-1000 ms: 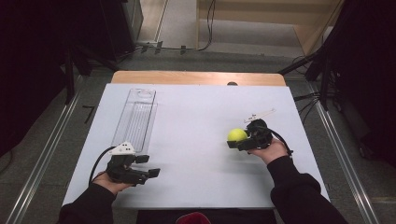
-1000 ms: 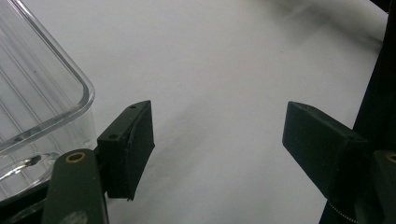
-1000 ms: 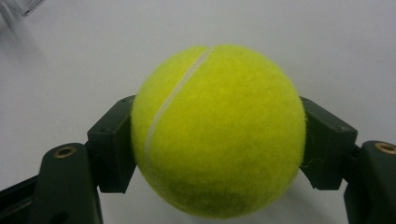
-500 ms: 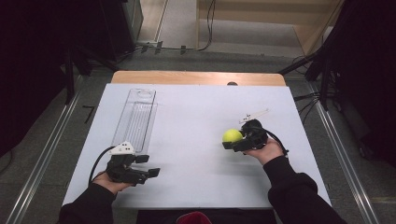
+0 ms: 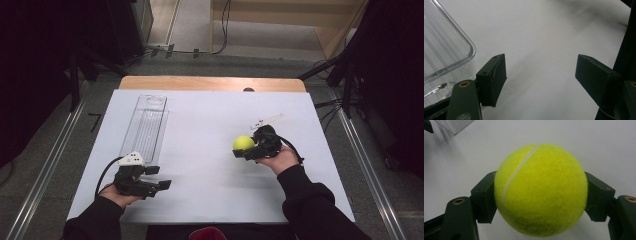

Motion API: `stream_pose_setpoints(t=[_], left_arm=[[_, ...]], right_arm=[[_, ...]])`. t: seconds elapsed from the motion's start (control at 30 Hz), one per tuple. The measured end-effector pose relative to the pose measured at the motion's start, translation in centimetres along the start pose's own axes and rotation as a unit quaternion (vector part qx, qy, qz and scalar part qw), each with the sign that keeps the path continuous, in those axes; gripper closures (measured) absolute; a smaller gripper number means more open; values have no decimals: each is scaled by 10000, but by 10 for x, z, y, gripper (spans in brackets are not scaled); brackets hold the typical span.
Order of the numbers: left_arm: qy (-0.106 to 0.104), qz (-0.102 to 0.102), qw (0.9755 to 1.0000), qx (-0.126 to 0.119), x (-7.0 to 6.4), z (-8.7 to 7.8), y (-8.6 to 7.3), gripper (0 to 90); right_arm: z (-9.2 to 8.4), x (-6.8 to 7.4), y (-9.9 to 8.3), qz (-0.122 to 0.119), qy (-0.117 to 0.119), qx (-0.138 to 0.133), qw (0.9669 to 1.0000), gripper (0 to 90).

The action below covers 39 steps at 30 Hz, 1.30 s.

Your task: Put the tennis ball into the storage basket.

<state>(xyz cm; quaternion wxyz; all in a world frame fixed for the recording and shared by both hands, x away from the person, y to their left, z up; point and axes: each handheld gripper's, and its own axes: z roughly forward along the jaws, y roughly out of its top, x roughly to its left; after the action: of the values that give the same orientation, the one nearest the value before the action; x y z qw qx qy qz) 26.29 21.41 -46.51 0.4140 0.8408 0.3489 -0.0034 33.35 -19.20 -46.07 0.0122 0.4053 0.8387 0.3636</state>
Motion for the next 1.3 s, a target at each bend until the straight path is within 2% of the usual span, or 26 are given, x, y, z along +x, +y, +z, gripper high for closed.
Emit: stream_pose_setpoints(t=[0.43, 0.67, 0.87, 1.3], left_arm=[[0, -2, 10000, -6, 0, 0, 0, 253], [2, -2, 10000, -9, 0, 0, 0, 253], [6, 0, 10000, -15, 0, 0, 0, 253], [6, -22, 10000, -40, 1, 0, -1, 253]], right_arm=[[7, 12, 16, -184, 135, -41, 9997, 234], [11, 15, 22, -126, 177, -48, 9998, 235], [16, 20, 31, -253, 205, -36, 9995, 235], [30, 26, 49, -323, 400, 34, 9987, 235]])
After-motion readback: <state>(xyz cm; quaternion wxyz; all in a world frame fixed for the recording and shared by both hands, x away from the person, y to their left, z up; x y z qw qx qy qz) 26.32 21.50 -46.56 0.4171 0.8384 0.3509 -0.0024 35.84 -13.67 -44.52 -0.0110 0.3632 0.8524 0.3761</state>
